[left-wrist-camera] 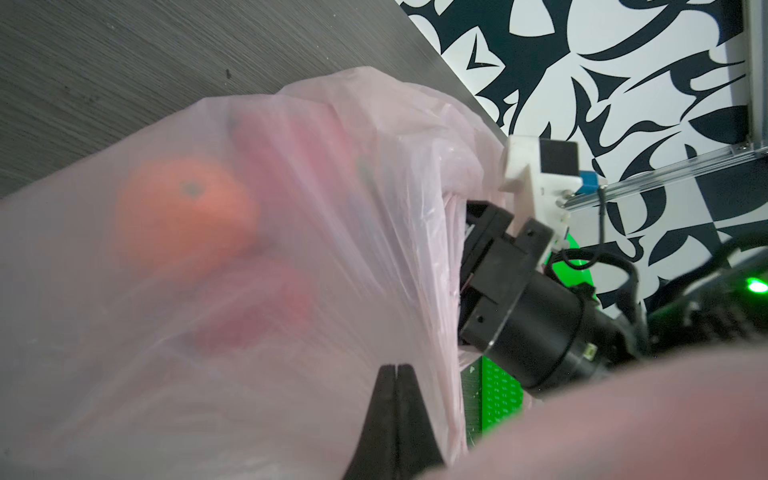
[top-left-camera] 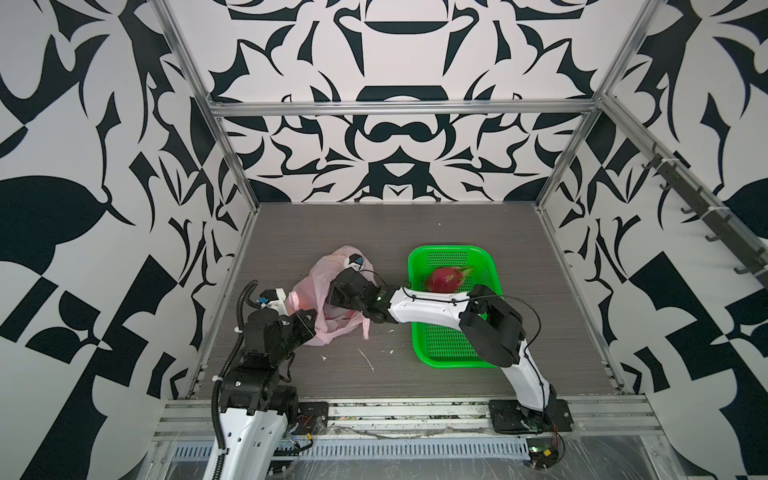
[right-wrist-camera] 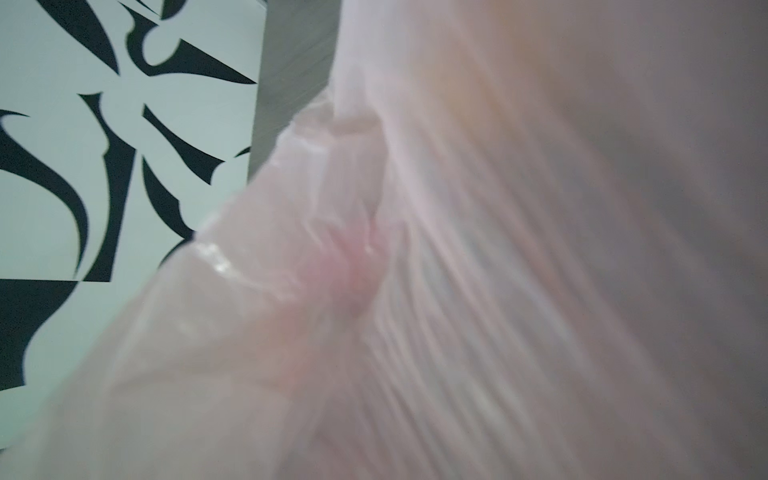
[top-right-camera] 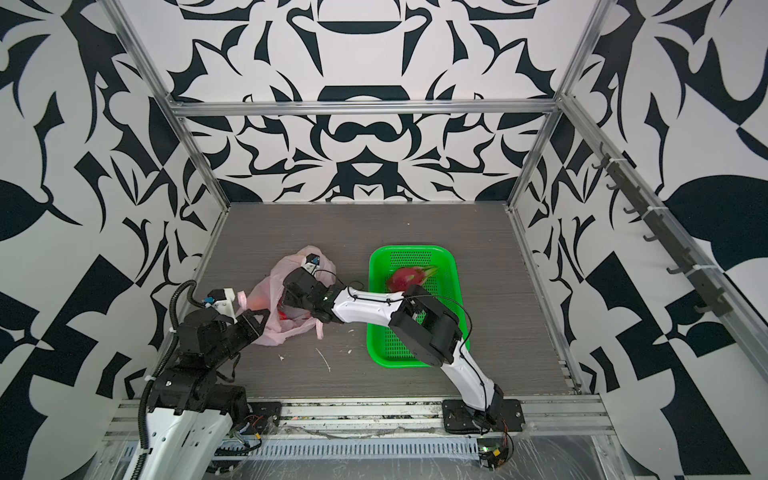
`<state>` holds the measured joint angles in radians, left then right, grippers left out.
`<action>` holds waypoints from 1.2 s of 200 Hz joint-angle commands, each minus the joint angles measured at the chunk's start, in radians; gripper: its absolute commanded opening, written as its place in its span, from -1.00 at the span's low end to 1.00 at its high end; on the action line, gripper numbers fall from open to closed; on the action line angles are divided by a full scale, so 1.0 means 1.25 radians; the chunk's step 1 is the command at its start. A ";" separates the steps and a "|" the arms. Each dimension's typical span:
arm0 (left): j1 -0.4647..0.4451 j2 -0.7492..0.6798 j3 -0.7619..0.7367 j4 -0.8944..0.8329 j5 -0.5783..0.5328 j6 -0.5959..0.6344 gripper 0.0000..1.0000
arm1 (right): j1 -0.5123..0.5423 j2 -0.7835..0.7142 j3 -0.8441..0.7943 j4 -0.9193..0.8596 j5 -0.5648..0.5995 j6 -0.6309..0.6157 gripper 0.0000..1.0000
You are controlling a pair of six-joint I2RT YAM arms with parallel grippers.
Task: Untie the knot of the plastic bag and take out the fruit
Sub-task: 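Push the right gripper into the pink bag opening beside the left gripper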
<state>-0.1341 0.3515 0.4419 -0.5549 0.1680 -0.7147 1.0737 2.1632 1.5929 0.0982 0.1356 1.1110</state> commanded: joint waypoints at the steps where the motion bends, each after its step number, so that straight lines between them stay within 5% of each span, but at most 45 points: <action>1: -0.001 -0.009 -0.014 0.007 -0.012 0.011 -1.00 | -0.009 -0.001 0.002 0.093 -0.008 -0.009 -0.16; 240: -0.002 0.011 -0.017 0.048 0.024 0.031 -1.00 | -0.047 0.054 0.041 0.155 -0.060 -0.010 -0.45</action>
<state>-0.1341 0.3752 0.4351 -0.5117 0.1833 -0.6804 1.0214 2.2295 1.6035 0.2501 0.0620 1.1065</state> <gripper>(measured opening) 0.045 0.291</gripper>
